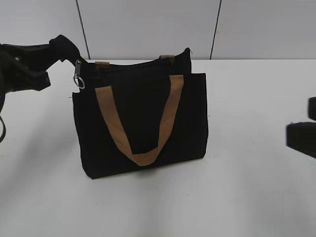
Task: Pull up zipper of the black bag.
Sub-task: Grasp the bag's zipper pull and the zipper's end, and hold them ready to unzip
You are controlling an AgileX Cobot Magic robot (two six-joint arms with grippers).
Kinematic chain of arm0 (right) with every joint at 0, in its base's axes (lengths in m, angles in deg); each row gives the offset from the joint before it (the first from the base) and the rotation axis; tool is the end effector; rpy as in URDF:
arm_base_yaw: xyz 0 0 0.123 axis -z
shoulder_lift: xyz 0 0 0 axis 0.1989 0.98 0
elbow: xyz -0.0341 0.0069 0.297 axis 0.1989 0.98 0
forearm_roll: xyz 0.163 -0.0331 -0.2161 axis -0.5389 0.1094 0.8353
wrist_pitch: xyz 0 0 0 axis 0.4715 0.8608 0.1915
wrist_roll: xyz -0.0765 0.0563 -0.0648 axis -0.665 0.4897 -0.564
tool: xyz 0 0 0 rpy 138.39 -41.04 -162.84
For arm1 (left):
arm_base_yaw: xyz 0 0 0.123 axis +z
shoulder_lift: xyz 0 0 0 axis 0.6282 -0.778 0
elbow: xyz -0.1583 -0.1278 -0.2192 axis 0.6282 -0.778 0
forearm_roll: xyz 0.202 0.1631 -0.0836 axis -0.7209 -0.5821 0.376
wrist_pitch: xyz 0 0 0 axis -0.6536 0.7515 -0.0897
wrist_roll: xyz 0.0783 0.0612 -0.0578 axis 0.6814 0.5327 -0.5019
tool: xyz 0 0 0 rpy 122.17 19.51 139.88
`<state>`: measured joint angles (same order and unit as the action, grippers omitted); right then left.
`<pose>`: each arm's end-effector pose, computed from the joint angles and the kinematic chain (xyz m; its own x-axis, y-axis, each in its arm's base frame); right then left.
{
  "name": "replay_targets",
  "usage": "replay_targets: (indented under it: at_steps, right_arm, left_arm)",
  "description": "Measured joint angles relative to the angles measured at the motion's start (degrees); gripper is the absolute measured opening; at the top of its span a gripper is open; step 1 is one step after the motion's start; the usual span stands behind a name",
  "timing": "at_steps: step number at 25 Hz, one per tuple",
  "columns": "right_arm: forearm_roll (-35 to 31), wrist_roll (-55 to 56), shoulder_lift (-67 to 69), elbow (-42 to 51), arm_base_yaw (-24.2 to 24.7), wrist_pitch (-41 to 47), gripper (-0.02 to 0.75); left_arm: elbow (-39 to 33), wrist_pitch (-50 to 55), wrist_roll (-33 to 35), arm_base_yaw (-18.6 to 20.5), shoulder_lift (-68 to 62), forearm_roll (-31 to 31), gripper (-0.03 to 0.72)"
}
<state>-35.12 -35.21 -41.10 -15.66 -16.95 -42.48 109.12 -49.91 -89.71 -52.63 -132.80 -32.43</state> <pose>0.1261 0.0784 0.2994 -0.3362 -0.2159 -0.9167 -0.6713 0.7376 0.0725 0.2739 -0.1024 0.2266 -0.0828 0.0924 -0.9923 0.5241 0.8509 0.0355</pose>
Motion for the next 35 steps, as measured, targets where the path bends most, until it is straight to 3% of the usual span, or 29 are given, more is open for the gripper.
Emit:
replay_targets:
  at_steps: [5, 8, 17, 31, 35]
  right_arm:
    - [-13.44, -14.47, 14.88, -0.27, -6.17, -3.33, 0.477]
    - [-17.29, -20.98, 21.77, -2.63, -9.78, -4.51, 0.477]
    - [-19.11, -28.22, 40.23, -17.3, -16.29, -6.78, 0.477]
    - [-19.37, -28.79, 53.23, -28.9, -16.89, -5.02, 0.477]
    - [-19.45, -28.93, 55.5, -31.16, -19.64, -4.87, 0.477]
  left_arm:
    - [0.0, 0.06, -0.01, 0.0, 0.0, 0.67, -0.007]
    - [0.0, 0.18, -0.01, 0.0, 0.0, 0.94, -0.007]
    - [0.04, 0.25, -0.06, 0.0, 0.12, 1.01, -0.007]
    - [0.04, 0.83, -0.06, 0.0, 0.12, 1.08, -0.007]
    - [0.04, 1.02, -0.06, 0.0, 0.12, 1.08, -0.007]
